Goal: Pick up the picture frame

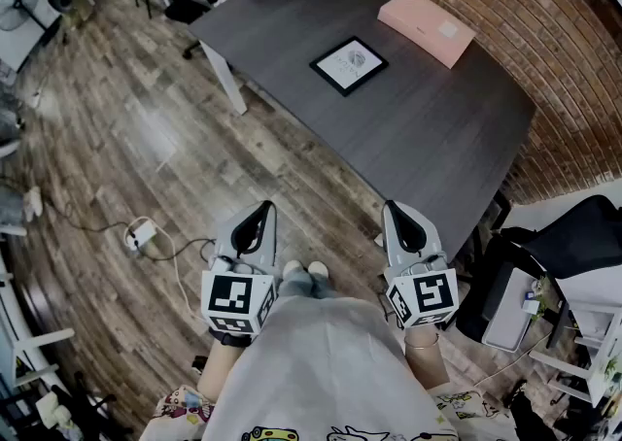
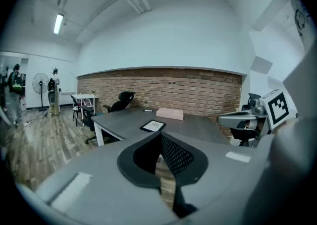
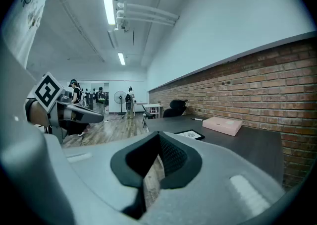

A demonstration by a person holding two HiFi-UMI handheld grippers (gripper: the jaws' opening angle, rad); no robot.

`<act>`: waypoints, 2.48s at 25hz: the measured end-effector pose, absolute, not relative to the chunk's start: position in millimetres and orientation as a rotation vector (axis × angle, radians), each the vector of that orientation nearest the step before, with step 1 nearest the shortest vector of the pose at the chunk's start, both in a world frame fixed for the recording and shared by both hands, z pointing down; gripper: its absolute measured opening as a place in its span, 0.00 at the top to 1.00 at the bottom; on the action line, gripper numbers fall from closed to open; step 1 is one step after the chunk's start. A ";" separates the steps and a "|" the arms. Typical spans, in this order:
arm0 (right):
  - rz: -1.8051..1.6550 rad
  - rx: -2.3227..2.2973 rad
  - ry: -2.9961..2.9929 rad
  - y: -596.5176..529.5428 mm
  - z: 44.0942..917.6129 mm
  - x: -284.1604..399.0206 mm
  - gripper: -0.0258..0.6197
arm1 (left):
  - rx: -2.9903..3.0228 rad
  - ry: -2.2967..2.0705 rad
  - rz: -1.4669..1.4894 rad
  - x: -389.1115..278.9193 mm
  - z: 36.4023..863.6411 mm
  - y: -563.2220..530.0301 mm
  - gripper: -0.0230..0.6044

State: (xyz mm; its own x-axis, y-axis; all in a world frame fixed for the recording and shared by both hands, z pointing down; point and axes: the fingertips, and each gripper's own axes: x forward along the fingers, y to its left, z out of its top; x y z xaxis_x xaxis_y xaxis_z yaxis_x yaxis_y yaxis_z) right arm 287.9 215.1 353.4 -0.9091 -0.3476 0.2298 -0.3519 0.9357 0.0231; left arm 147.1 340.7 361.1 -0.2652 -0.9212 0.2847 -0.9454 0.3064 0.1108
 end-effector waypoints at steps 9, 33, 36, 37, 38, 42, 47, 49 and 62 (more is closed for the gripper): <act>0.084 0.516 -2.875 206.0 355.4 286.8 0.96 | 1.646 -2.333 0.138 138.8 358.2 347.9 0.94; 0.218 0.216 -2.899 215.7 368.0 241.2 0.73 | 1.520 -2.394 0.106 107.1 373.0 357.6 0.82; 0.224 0.201 -2.880 209.8 372.3 215.8 0.68 | 1.524 -2.391 0.104 82.2 373.5 349.4 0.80; 0.221 0.202 -2.877 207.0 372.7 205.8 0.68 | 1.525 -2.391 0.104 71.9 373.4 346.8 0.80; 0.220 0.206 -2.875 203.4 372.8 195.8 0.67 | 1.527 -2.389 0.106 61.5 373.4 343.9 0.79; 0.229 0.246 -2.868 183.2 372.5 154.2 0.67 | 1.550 -2.371 0.107 15.7 372.7 328.9 0.77; 0.226 0.317 -2.871 159.9 366.9 100.1 0.67 | 1.578 -2.357 0.118 -47.8 369.1 313.0 0.76; 0.227 0.346 -2.872 153.9 365.2 82.3 0.66 | 1.588 -2.349 0.121 -69.8 369.2 308.1 0.75; 0.291 0.484 -2.798 147.1 388.2 28.9 0.64 | 1.652 -2.285 0.136 -144.9 384.4 298.1 0.70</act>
